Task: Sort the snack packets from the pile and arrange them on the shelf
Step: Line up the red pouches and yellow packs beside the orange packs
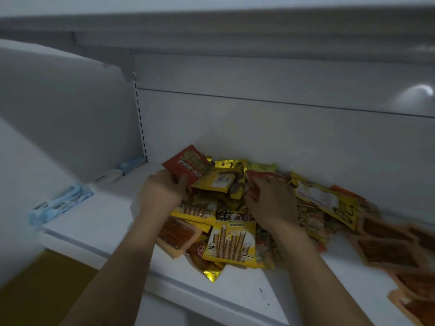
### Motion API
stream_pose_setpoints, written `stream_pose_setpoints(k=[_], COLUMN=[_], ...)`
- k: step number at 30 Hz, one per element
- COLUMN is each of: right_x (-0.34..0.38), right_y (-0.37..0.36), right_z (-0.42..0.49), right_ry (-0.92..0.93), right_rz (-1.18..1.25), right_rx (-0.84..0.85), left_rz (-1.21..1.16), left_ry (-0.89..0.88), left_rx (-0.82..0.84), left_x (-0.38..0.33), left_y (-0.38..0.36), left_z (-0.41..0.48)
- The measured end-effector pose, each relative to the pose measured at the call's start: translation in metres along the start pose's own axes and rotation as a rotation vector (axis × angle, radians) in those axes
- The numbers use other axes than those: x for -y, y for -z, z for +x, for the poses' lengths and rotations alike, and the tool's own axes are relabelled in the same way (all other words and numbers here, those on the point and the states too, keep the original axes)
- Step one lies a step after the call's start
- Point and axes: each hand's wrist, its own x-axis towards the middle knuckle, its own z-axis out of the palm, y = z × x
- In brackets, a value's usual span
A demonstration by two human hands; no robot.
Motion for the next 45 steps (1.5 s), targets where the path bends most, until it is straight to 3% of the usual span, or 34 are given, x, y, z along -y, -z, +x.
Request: stream_pose_setpoints(k=[8,18,22,26,30,35,39,45], right_x=[0.0,-0.009,-0.006,0.003,0.009,-0.005,-0.024,-0.045], right_y=[-0.001,0.007,0.017,0.033,0.058,0.098,0.11,0.121], right_z=[-0.003,-0.008,-0.008,-0.012,-0.022,-0.025,-0.025,-0.028], right_ry=[-0.033,-0.046,-0.039,0.08,0.079,-0.099,-0.116,0.015], right_rz=[-0.018,0.01,0.16,0.404,0.595,0.872,0.844,0.72], right_rx=[-0.054,-0.146,-0.38,-0.765,-0.781,-0.773,-0.793,-1.031], left_rz=[-0.118,-0.379,-0.552,-0.853,-1.012,-1.047,-1.063,-1.06], left_ry=[0.159,0.062,0.02,0.146,0.205,0.186,0.165,0.261], left_rx=[0.114,-0.059,-0.102,0.036,0.149,0.199,0.285,0.402], left_x=[-0.008,-0.026,-0.03,-0.049,-0.068,-0.08,-0.091,-0.102], left_y=[-0.008,0.004,0.024,0.043,0.044,0.028,0.016,0.005], left_z=[0.013,-0.002,-0.005,-0.023,-0.048,-0.069,-0.087,-0.11])
